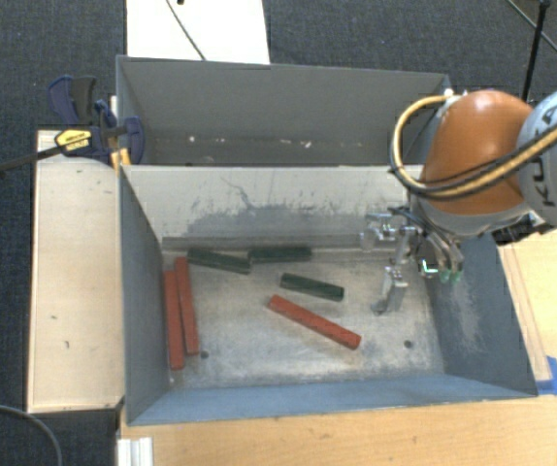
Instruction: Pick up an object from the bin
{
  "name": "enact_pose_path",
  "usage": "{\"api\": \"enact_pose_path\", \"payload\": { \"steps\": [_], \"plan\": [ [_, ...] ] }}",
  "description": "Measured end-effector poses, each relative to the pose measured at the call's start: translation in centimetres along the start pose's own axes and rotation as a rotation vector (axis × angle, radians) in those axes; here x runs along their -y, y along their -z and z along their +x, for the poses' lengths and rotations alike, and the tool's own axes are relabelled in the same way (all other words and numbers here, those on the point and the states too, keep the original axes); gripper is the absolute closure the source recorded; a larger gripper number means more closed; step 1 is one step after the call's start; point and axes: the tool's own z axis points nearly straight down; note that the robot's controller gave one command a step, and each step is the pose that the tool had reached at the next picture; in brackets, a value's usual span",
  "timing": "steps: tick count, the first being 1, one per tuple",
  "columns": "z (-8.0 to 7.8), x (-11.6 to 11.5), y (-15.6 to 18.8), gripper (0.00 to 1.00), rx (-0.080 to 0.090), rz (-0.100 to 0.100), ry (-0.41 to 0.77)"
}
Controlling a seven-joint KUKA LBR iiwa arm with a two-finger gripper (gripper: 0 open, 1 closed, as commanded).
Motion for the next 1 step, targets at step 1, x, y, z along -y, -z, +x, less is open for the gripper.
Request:
{"api": "enact_pose_path", "payload": {
  "steps": [1],
  "plan": [
    [-2.70, -4.38, -9.89, 0.00, 0.004, 0.000, 0.151]
  ]
}}
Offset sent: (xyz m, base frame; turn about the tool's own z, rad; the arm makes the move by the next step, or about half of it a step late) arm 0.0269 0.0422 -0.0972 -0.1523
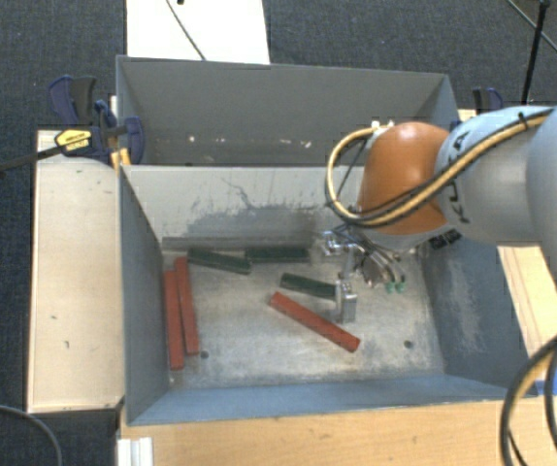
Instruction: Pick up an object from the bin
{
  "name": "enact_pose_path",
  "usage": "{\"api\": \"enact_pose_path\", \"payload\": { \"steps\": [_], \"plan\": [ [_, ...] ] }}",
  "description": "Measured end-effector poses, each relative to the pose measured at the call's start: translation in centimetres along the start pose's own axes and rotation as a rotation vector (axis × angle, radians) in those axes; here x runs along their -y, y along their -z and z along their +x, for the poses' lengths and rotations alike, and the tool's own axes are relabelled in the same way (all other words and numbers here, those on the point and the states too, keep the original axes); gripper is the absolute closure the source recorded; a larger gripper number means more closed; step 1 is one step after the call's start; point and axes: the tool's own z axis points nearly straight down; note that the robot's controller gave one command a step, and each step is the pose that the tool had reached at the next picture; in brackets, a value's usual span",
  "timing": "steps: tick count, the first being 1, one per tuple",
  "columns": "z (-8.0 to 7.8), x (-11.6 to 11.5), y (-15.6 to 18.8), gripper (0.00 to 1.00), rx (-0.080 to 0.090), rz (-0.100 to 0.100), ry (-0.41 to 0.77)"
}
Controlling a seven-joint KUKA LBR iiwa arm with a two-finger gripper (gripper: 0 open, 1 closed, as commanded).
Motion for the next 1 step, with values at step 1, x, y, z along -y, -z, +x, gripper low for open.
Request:
{"api": "enact_pose_path", "payload": {
  "steps": [1],
  "plan": [
    [-0.05, 0.11, 0.26, 1.00, 0.003, 0.001, -0.002]
  ]
}}
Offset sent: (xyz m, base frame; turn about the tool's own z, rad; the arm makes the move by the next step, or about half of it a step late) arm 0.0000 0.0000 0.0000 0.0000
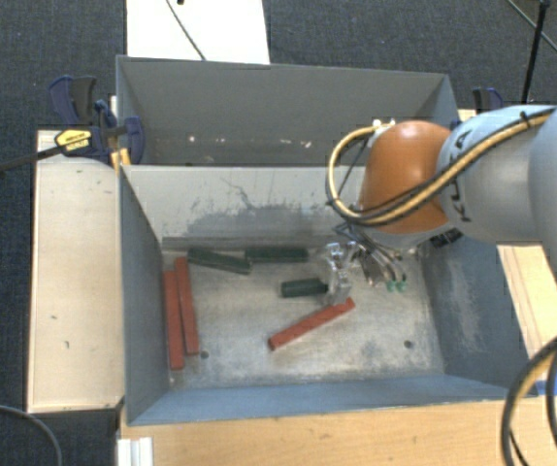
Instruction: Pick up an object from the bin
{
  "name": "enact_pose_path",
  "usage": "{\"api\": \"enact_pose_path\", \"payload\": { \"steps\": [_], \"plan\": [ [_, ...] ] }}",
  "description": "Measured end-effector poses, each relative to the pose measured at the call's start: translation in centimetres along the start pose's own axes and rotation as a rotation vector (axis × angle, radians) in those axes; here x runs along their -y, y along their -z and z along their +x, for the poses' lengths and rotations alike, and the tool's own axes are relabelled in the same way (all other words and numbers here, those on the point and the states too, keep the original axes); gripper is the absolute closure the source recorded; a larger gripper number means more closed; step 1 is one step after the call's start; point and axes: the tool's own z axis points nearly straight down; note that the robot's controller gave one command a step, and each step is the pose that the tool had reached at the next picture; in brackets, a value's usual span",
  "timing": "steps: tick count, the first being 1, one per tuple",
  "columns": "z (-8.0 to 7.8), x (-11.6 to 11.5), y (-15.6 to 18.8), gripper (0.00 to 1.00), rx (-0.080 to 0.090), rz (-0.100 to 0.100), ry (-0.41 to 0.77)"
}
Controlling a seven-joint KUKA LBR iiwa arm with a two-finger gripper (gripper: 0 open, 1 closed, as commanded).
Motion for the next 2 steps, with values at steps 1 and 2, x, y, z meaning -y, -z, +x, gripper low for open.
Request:
{"api": "enact_pose_path", "payload": {
  "steps": [1, 2],
  "plan": [
    [0.0, 0.0, 0.0, 0.00, 0.000, 0.000, 0.000],
    [1.1, -6.5, 0.0, 0.00, -0.003, -0.002, -0.039]
  ]
}}
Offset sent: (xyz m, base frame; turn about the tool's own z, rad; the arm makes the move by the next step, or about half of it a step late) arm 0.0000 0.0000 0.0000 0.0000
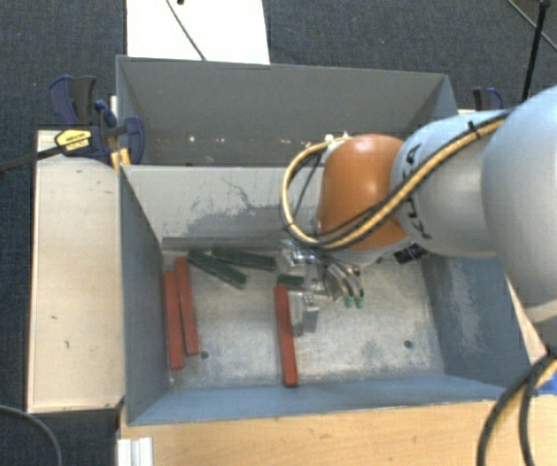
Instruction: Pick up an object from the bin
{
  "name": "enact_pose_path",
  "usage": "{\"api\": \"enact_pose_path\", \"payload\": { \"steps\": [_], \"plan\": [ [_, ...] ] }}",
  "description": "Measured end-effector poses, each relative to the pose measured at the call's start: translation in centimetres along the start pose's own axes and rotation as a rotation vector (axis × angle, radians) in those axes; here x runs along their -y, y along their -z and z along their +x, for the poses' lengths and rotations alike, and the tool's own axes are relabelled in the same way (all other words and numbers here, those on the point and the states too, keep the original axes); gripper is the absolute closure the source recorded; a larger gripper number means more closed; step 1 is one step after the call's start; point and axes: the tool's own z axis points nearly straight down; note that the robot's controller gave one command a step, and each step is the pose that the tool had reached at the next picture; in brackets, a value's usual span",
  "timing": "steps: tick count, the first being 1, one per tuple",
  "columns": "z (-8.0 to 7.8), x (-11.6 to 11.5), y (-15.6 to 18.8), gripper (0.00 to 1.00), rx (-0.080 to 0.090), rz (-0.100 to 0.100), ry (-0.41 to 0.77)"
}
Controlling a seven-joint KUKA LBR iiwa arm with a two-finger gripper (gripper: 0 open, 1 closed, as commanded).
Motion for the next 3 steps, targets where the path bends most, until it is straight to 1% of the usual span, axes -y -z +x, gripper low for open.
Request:
{"api": "enact_pose_path", "payload": {
  "steps": [1, 2, 3],
  "plan": [
    [1.1, -1.6, 0.0, 0.00, 0.003, 0.002, -0.010],
    [0.9, -1.5, 0.2, 1.00, 0.010, 0.001, -0.010],
    [-0.4, 4.0, 3.2, 1.00, 0.008, 0.005, -0.013]
  ]
}}
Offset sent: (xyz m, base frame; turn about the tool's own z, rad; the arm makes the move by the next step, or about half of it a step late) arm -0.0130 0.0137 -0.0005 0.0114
